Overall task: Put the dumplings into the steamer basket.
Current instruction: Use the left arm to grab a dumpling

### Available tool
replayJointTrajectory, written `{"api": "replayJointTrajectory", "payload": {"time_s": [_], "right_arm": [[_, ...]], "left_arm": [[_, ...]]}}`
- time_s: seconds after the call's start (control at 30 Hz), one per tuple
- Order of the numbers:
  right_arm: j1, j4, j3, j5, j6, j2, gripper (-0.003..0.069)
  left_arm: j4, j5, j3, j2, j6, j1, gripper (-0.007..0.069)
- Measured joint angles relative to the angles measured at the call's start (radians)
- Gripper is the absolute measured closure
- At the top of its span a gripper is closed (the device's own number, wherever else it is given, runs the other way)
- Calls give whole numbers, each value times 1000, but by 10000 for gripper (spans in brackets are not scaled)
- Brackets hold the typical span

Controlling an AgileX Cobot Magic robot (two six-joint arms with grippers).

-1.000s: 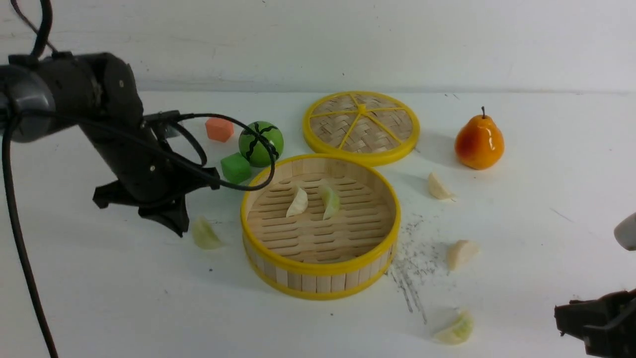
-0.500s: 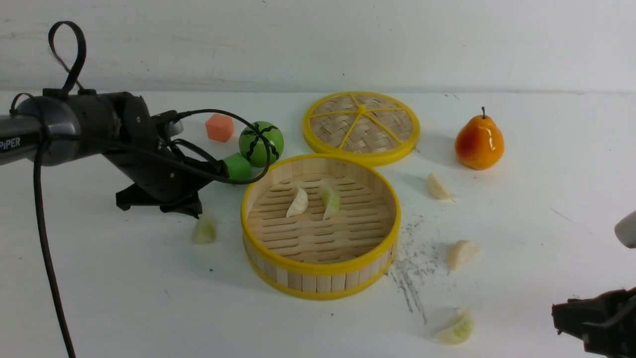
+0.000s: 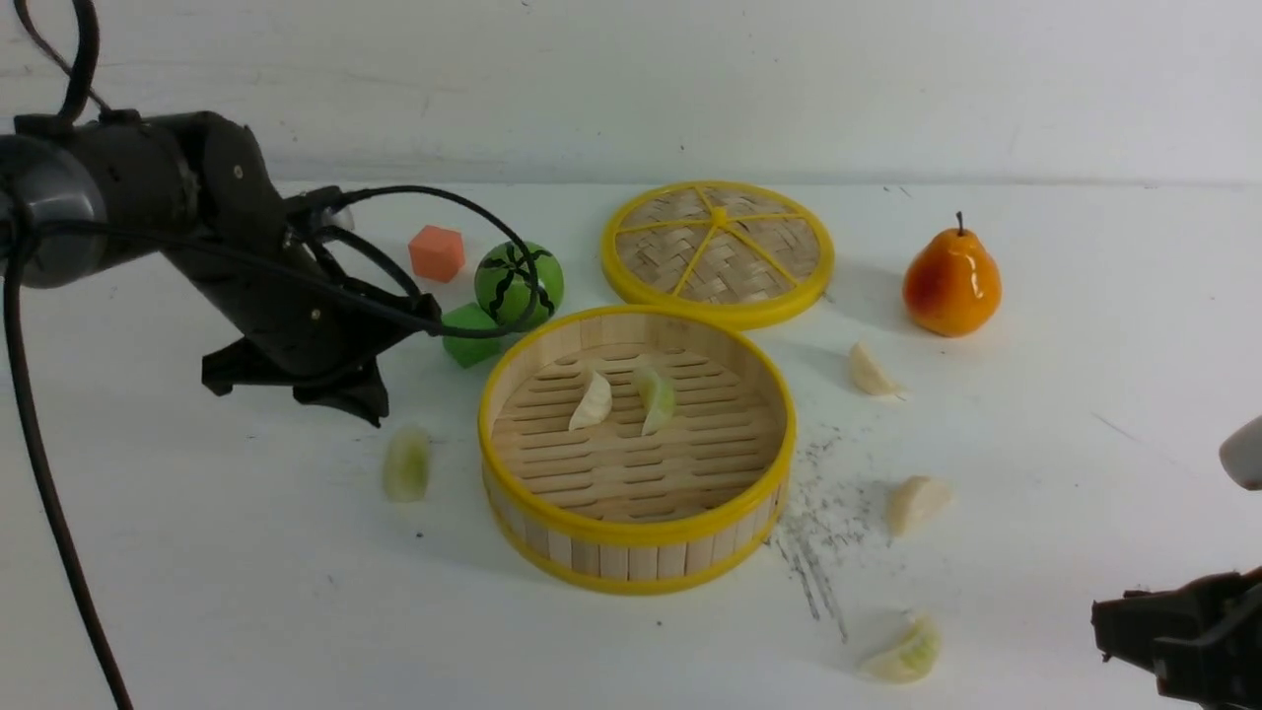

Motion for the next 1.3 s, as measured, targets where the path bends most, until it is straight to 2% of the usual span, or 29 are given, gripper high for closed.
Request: {"api": "replayJointTrajectory", "payload": {"time_s": [0.2,0.37,0.67,0.8,0.93,1.1,1.17,1.2,1.3], "right_arm": [[0,1,0,0,0,0,471],[0,1,0,0,0,0,467],[0,4,0,0,0,0,463],[0,5,0,0,0,0,463],[0,5,0,0,0,0,463],[0,5,0,0,0,0,463],[0,6,0,0,0,0,463],[0,6,0,0,0,0,463],[0,8,0,0,0,0,461]], "left_arm": [[-15,-69,0,74,12,-2,620],[70,-136,-2,105,5,-2,619],[259,-113,-3,125,-102,-2,620],[277,-54,-29,114,-141,-2,620],[212,-26,-66,81,-145,-2,618],[-12,-53,-92,64,-67,-8,597],[-34,-72,-92,67,-58,-9,571],[-45,-95,-92,71,-51,-9,524],[-46,-121,-92,76,-37,-9,451]]}}
